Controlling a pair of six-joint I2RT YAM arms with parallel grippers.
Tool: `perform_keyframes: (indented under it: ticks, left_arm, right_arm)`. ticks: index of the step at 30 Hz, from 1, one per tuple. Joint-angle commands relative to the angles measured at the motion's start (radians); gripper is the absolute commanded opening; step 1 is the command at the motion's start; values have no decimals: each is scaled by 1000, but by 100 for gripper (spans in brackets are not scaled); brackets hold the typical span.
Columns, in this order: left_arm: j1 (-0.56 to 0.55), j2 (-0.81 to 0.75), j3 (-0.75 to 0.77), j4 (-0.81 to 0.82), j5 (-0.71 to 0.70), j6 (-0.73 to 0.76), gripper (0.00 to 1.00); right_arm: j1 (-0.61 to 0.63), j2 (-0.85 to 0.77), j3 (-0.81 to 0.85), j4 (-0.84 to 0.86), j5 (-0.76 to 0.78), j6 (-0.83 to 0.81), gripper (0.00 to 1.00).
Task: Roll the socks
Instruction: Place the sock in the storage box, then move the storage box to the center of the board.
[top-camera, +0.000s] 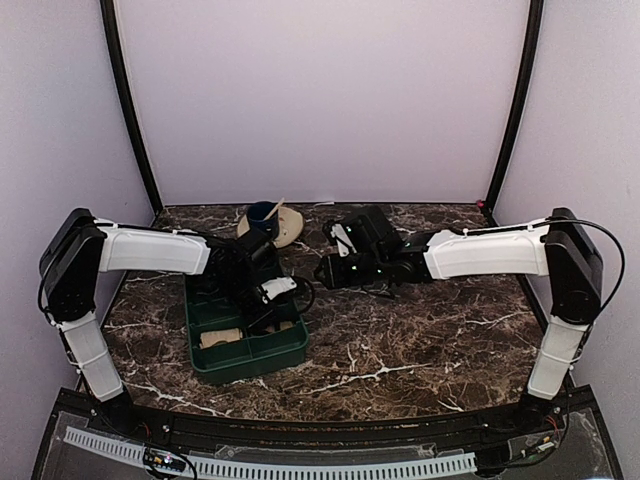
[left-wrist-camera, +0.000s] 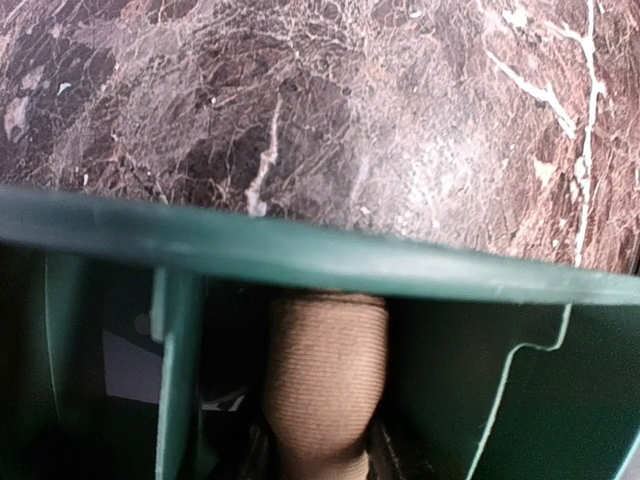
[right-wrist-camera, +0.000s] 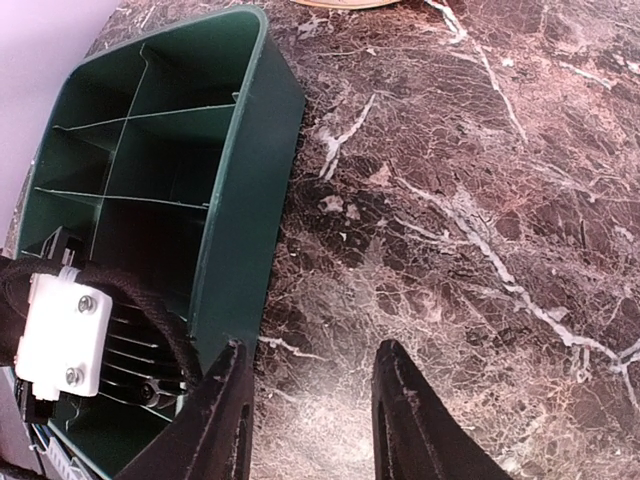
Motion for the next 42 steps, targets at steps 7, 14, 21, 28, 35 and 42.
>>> perform_keyframes:
  ticks: [7,14,21,28,35,42]
  left_arm:
    - [15,-54,27,-68,-18,-21,38]
    - [17,-112,69,-83,-54,-30,40]
    - [16,-227,110,-63,-144,-49,40]
    - [23,-503,-64,270,-602,-92,51]
    - [201,-737,-289,559,-939,-237,61]
    - [436,-774,-390,448,-858,-509,62]
  right_arm:
    - [-8,-4,28,17,7,-17,38]
    - [-8,-4,29,16,9,-17,38]
    - [-8,-8,28,14,27,-29,38]
    - [-25,-14,29,-8,90,-72,39]
    - [-84,-66,-5,-16,177,-130,40]
    - [-141,-127,-67,20,216,-156,41]
